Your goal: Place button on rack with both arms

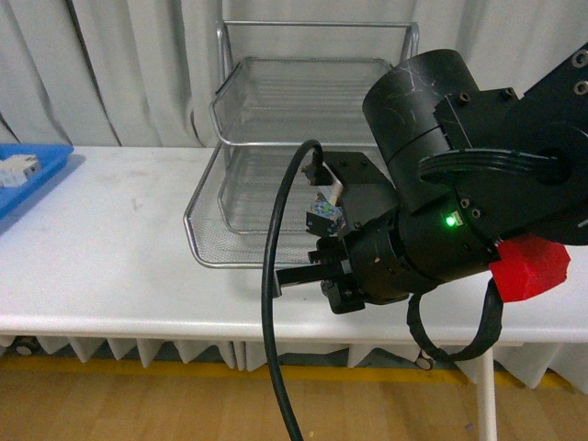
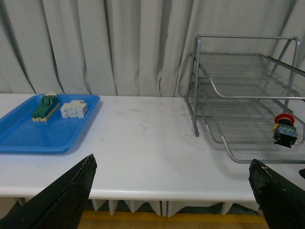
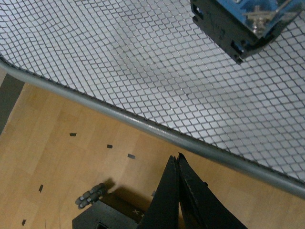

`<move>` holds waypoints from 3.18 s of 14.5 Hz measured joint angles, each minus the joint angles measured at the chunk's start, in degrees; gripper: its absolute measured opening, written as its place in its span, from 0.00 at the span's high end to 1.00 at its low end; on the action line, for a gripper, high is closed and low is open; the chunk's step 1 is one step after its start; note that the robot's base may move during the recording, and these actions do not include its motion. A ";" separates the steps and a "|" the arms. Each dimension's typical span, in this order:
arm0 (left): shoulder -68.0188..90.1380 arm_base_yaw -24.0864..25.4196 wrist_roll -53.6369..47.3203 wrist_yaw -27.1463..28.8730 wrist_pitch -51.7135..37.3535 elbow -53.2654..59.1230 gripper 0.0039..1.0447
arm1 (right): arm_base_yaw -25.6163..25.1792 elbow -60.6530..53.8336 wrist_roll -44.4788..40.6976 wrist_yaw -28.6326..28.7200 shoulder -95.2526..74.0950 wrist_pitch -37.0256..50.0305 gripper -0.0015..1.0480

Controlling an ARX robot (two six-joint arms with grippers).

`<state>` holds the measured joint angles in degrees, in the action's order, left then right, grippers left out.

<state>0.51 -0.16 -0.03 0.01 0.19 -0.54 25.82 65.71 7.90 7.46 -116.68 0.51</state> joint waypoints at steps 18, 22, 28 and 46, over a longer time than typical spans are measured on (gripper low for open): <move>0.00 0.00 0.00 0.00 0.00 0.00 0.06 | -8.59 28.46 -3.63 -4.83 -16.09 -7.50 0.98; 0.00 0.00 0.00 -0.02 -0.02 0.00 0.06 | -9.68 25.66 -1.51 -5.05 -14.93 -5.64 0.98; 0.00 0.00 0.00 0.00 -0.02 0.00 0.06 | -15.37 -8.74 11.67 11.93 15.34 15.72 0.98; 0.00 0.00 0.00 0.02 0.00 0.00 0.06 | -25.51 -63.56 -7.56 -7.28 79.84 35.47 0.98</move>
<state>0.51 -0.16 -0.03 0.03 0.19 -0.54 0.32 2.15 0.34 0.19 -36.84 35.99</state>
